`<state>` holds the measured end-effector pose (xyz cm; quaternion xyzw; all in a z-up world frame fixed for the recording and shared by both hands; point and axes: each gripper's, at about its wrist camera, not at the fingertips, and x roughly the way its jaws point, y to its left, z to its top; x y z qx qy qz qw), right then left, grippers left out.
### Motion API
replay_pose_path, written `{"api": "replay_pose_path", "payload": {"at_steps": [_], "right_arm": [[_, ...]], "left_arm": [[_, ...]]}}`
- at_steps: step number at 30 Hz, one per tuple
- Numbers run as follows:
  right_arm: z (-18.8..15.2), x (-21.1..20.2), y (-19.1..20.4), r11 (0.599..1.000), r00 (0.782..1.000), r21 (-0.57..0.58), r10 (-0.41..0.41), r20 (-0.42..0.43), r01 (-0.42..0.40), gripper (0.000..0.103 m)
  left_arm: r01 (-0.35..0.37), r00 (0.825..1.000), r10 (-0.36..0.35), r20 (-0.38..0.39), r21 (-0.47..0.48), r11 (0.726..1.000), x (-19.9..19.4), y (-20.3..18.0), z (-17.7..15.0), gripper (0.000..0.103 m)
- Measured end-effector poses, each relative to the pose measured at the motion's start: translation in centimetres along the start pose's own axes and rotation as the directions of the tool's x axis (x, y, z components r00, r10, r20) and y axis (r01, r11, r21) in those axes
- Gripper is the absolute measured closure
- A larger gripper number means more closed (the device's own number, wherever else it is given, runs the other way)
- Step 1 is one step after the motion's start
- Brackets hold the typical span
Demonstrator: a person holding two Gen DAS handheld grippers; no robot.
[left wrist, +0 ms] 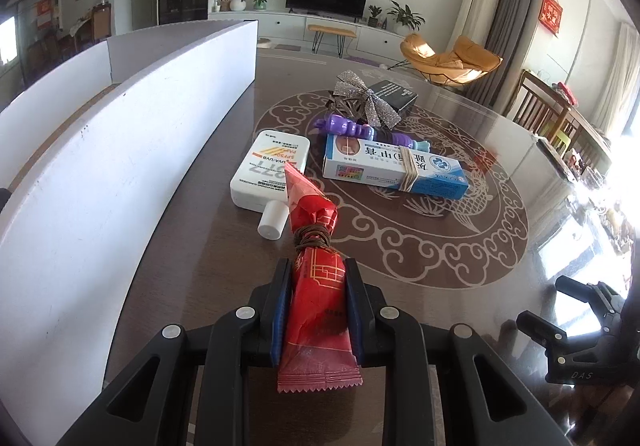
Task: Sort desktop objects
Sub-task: 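Close the right tool on the blue-white ointment box while the left tool holds the red packet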
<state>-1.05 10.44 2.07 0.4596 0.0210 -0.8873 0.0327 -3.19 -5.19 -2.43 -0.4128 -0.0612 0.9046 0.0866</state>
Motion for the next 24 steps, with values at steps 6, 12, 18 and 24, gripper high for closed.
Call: {"api": "replay_pose_path", "payload": {"at_steps": [6, 12, 18, 24], "right_arm": [[7.2, -0.9, 2.5, 0.976, 0.984, -0.134, 0.176, 0.041, -0.169, 0.000], [14.4, 4.1, 10.5, 0.854, 0.965, -0.450, 0.216, -0.151, -0.261, 0.008], [15.6, 8.5, 13.6, 0.791, 0.973, -0.574, 0.121, -0.194, -0.213, 0.019], [14.7, 7.0, 12.5, 0.801, 0.936, -0.501, 0.205, -0.285, -0.328, 0.019]], "left_arm": [[0.047, 0.998, -0.049, -0.024, -0.079, 0.996, 0.6, 1.2, -0.1, 0.078], [0.036, 0.999, -0.037, -0.012, -0.101, 0.994, 0.3, 1.5, -0.3, 0.078], [0.066, 0.998, -0.068, -0.011, -0.151, 0.986, 0.5, 2.5, -0.2, 0.078], [0.070, 0.997, -0.074, -0.020, -0.136, 0.988, 0.7, 2.2, -0.2, 0.078]]}}
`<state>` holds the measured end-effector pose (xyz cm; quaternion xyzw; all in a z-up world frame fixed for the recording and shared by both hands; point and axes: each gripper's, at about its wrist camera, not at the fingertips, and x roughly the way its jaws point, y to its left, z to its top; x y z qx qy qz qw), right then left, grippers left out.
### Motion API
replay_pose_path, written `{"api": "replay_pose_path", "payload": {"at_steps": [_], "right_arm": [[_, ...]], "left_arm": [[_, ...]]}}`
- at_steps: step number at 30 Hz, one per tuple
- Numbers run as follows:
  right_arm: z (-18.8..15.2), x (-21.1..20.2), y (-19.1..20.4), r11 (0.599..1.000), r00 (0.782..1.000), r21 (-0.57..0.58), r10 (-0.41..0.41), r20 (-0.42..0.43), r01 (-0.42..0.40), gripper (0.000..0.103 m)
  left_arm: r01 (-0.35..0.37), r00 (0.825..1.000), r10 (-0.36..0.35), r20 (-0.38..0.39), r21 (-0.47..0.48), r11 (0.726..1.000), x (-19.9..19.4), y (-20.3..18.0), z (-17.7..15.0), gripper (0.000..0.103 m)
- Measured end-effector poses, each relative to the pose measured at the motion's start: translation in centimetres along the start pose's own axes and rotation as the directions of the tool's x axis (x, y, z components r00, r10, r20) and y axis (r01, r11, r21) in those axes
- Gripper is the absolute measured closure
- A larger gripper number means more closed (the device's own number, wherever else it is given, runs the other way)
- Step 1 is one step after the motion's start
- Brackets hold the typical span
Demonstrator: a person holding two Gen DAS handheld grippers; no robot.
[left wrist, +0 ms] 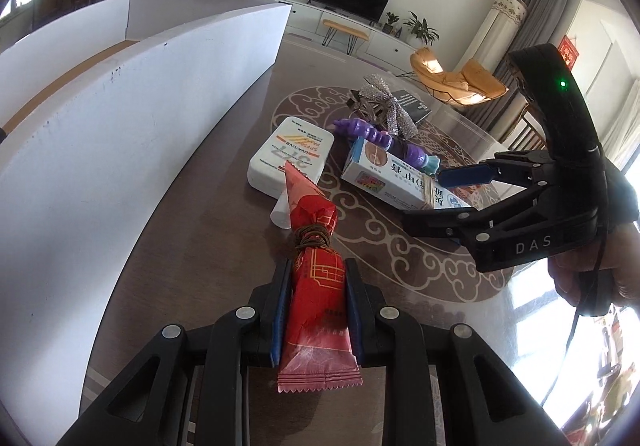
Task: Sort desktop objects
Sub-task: 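Close the right tool on the blue-white ointment box while the left tool holds the red packet, then carry the packet and ointment box over the white bin and open both tools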
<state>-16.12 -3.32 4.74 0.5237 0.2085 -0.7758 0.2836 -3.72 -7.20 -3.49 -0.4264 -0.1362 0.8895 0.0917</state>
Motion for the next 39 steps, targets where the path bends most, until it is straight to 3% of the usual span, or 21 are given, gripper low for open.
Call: {"api": "replay_pose_path", "payload": {"at_steps": [2, 6, 11, 13, 15, 22, 29, 33, 39], "right_arm": [[-0.5, -0.6, 0.5, 0.999, 0.998, -0.008, 0.052, -0.042, -0.052, 0.019], [-0.3, -0.9, 0.7, 0.999, 0.999, -0.028, -0.039, -0.020, 0.039, 0.019], [0.2, 2.2, 0.1, 0.999, 0.996, 0.012, -0.034, -0.078, 0.035, 0.021], [-0.2, 1.8, 0.0, 0.998, 0.999, 0.058, 0.020, -0.039, -0.018, 0.034], [-0.9, 1.3, 0.1, 0.997, 1.000, 0.068, 0.023, -0.019, -0.022, 0.057], [-5.1, -2.9, -0.1, 0.974, 0.996, 0.216, 0.053, 0.073, -0.067, 0.058], [-8.1, -7.2, -0.1, 0.937, 0.985, 0.323, 0.086, 0.149, -0.130, 0.058], [-5.8, -8.9, 0.0, 0.933, 0.980, 0.329, 0.090, 0.179, -0.146, 0.058], [1.6, -13.2, 2.6, 0.957, 0.960, 0.239, 0.098, 0.262, -0.163, 0.058]], "left_arm": [[0.004, 1.000, -0.004, -0.007, -0.003, 1.000, 0.2, 0.0, 0.0, 0.078], [0.004, 1.000, -0.004, -0.018, -0.001, 1.000, 0.4, 0.0, -0.1, 0.078], [0.020, 1.000, -0.020, 0.013, 0.003, 1.000, -0.7, 0.1, 0.0, 0.078], [0.034, 0.999, -0.033, 0.019, -0.008, 0.999, -0.8, 0.3, 0.1, 0.078], [0.042, 0.999, -0.042, 0.017, -0.015, 0.999, -0.7, 0.4, 0.2, 0.078], [0.105, 0.993, -0.105, 0.048, 0.001, 0.994, -2.4, -0.4, -0.3, 0.078], [0.140, 0.984, -0.140, 0.107, 0.014, 0.990, -7.4, -1.9, -0.8, 0.078], [0.159, 0.973, -0.158, 0.169, 0.010, 0.987, -11.2, -1.8, 0.8, 0.078], [0.145, 0.954, -0.135, 0.266, -0.018, 0.989, -17.7, 2.3, 5.4, 0.078]]}}
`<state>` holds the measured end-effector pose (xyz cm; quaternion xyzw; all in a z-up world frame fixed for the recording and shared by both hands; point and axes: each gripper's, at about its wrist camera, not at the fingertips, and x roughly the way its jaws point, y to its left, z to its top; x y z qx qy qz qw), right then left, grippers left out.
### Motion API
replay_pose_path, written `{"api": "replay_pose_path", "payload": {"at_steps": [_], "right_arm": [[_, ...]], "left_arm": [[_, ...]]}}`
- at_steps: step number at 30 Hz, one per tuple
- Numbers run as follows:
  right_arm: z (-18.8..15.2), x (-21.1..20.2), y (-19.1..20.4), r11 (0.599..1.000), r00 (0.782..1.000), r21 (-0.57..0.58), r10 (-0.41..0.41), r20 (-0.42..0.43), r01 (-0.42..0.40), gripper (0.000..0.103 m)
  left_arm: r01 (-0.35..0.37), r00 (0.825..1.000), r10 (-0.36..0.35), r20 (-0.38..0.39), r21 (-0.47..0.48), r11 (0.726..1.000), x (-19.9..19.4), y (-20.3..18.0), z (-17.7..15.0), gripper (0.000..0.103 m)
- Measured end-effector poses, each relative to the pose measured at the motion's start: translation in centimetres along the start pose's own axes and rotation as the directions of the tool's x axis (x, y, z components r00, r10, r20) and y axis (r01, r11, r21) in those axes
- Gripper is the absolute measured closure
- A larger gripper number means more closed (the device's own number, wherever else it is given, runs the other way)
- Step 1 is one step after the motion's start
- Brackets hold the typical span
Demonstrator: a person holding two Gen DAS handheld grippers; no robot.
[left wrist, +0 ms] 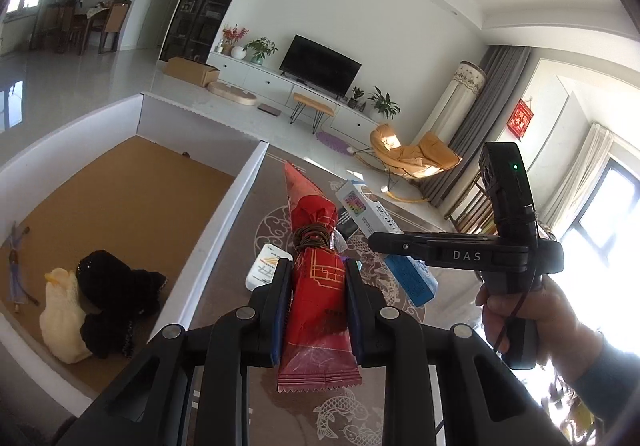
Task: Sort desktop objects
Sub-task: 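Carry the packet and ointment box over the white bin and open both tools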
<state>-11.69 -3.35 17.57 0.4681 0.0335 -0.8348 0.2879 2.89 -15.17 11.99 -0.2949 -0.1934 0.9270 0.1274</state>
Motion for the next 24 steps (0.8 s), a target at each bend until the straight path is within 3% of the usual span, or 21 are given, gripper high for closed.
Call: {"api": "replay_pose_path", "payload": {"at_steps": [6, 10, 14, 19, 22, 24], "right_arm": [[7.2, 0.0, 8.7, 0.990, 0.986, -0.111, 0.104, 0.129, -0.090, 0.058], [10.7, 3.4, 14.3, 0.979, 0.973, -0.149, 0.165, 0.158, -0.142, 0.058], [12.9, 9.7, 17.7, 0.981, 0.986, -0.168, 0.121, 0.114, -0.101, 0.058], [12.6, 17.4, 18.7, 0.987, 0.999, -0.152, 0.047, 0.008, -0.045, 0.058], [11.6, 20.0, 18.6, 0.988, 0.999, -0.156, 0.018, -0.029, -0.022, 0.058], [11.2, 21.1, 18.2, 0.990, 0.998, -0.138, 0.022, -0.057, -0.030, 0.058]], "left_arm": [[-0.144, 0.986, 0.151, 0.065, -0.098, 0.985, -3.1, 8.0, 5.2, 0.078], [-0.238, 0.970, 0.244, 0.009, -0.186, 0.953, -2.0, 13.9, 6.8, 0.078], [-0.332, 0.943, 0.322, -0.086, -0.182, 0.925, 0.7, 17.3, 6.6, 0.078], [-0.378, 0.919, 0.340, -0.198, -0.208, 0.902, 3.6, 20.5, 4.5, 0.078], [-0.394, 0.905, 0.338, -0.257, -0.211, 0.895, 5.2, 21.3, 3.3, 0.078], [-0.421, 0.886, 0.351, -0.302, -0.208, 0.883, 5.9, 21.5, 3.1, 0.072]]}}
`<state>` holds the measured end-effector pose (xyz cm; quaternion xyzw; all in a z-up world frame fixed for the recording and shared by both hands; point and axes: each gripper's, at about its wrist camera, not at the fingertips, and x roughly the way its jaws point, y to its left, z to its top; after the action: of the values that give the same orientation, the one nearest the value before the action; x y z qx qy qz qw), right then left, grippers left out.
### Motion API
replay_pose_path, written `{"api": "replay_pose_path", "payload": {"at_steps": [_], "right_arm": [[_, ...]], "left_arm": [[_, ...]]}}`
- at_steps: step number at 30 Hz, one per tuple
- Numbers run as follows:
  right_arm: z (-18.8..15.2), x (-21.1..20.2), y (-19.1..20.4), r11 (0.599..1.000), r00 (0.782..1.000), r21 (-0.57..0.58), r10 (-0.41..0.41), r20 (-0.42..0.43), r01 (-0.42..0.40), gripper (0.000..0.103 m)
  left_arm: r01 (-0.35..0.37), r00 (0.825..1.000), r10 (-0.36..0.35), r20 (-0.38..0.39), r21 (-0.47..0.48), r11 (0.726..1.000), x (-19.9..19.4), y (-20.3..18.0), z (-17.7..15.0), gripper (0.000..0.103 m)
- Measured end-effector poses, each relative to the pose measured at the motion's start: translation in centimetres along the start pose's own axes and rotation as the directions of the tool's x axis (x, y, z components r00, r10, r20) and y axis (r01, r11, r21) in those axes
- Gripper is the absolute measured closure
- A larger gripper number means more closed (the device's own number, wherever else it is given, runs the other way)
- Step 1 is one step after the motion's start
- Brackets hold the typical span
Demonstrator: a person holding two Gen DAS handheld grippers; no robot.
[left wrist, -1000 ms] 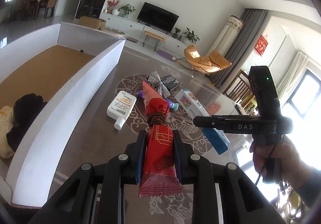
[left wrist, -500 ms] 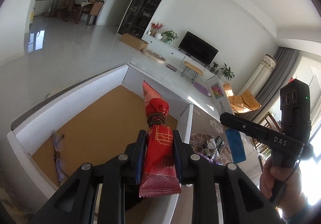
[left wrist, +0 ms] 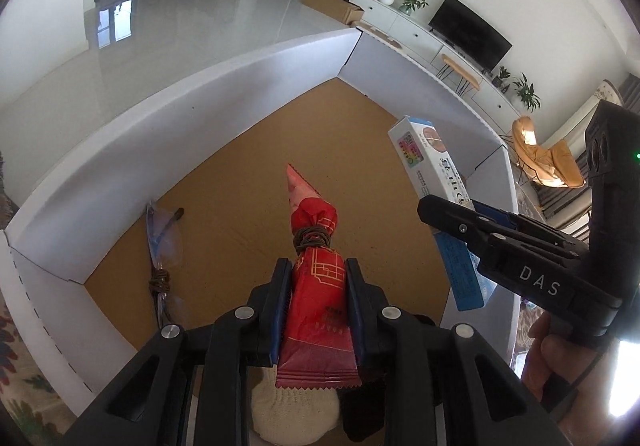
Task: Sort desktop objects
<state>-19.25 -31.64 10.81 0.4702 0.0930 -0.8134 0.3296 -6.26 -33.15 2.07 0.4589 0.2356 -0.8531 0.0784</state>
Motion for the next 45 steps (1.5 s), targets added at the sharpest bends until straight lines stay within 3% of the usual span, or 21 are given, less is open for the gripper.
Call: {"api": "replay_pose_path", "payload": {"at_steps": [2, 3, 4, 6, 9, 13, 16, 19, 23, 27, 30, 33, 39, 45], "right_arm": [[-0.3, 0.7, -0.7, 0.999, 0.999, 0.038, 0.005, -0.034, -0.004, 0.056], [-0.5, 0.8, -1.0, 0.998, 0.999, 0.056, 0.004, -0.041, -0.001, 0.050], [-0.6, 0.6, -1.4, 0.998, 0.999, 0.069, 0.006, -0.035, -0.004, 0.045], [-0.8, -0.6, -1.9, 0.997, 1.000, 0.071, -0.002, 0.006, 0.002, 0.027], [-1.0, -3.4, -2.6, 0.998, 0.998, 0.066, -0.025, 0.065, 0.021, 0.019], [-3.1, -8.0, -4.9, 0.995, 0.986, 0.091, -0.047, 0.163, 0.033, 0.013], [-6.7, -10.9, -7.6, 0.992, 0.974, 0.107, -0.088, 0.207, 0.067, 0.006], [-12.4, -12.6, -11.0, 0.979, 0.962, 0.116, -0.187, 0.198, 0.166, 0.005], [-21.4, -13.4, -16.4, 0.941, 0.949, 0.189, -0.302, 0.086, 0.282, 0.005], [-28.6, -15.5, -19.6, 0.899, 0.923, 0.240, -0.384, 0.032, 0.366, 0.005], [-31.7, -16.9, -20.6, 0.878, 0.906, 0.257, -0.423, 0.021, 0.404, 0.005], [-33.5, -17.3, -21.2, 0.865, 0.894, 0.264, -0.447, 0.016, 0.428, 0.005], [-35.2, -16.8, -21.7, 0.859, 0.901, 0.302, -0.435, 0.005, 0.413, 0.005], [-35.5, -16.7, -22.1, 0.846, 0.901, 0.346, -0.434, 0.001, 0.406, 0.000]], "left_arm": [[-0.029, 1.000, 0.029, -0.012, -0.002, 1.000, 0.1, -0.2, 0.1, 0.037], [-0.042, 0.999, 0.042, -0.001, -0.004, 0.999, -0.1, -0.4, 0.1, 0.013], [-0.050, 0.998, 0.050, 0.023, -0.002, 0.999, -0.5, -0.6, 0.1, 0.004], [-0.082, 0.996, 0.082, 0.045, 0.000, 0.997, -0.7, -0.8, -0.1, 0.003], [-0.072, 0.997, 0.073, 0.023, -0.018, 0.997, -0.4, -0.8, -0.6, 0.003], [-0.041, 0.996, 0.042, 0.082, -0.012, 0.999, -2.0, -2.2, -2.2, 0.003], [0.002, 0.989, -0.008, 0.148, 0.046, 0.999, -4.2, -4.8, -3.7, 0.003], [0.068, 0.975, -0.096, 0.201, 0.143, 0.987, -6.9, -8.7, -5.8, 0.003], [0.165, 0.951, -0.234, 0.204, 0.306, 0.938, -9.4, -14.9, -9.4, 0.003], [0.222, 0.943, -0.308, 0.123, 0.455, 0.862, -9.0, -20.7, -13.6, 0.003], [0.213, 0.958, -0.283, 0.057, 0.521, 0.826, -6.3, -24.0, -16.4, 0.003], [0.203, 0.971, -0.239, -0.006, 0.549, 0.811, -3.1, -25.9, -19.0, 0.003], [0.152, 0.987, -0.156, -0.046, 0.611, 0.777, 1.0, -26.6, -22.9, 0.003], [0.140, 0.988, -0.152, -0.032, 0.605, 0.784, 2.3, -26.5, -23.4, 0.003]]}}
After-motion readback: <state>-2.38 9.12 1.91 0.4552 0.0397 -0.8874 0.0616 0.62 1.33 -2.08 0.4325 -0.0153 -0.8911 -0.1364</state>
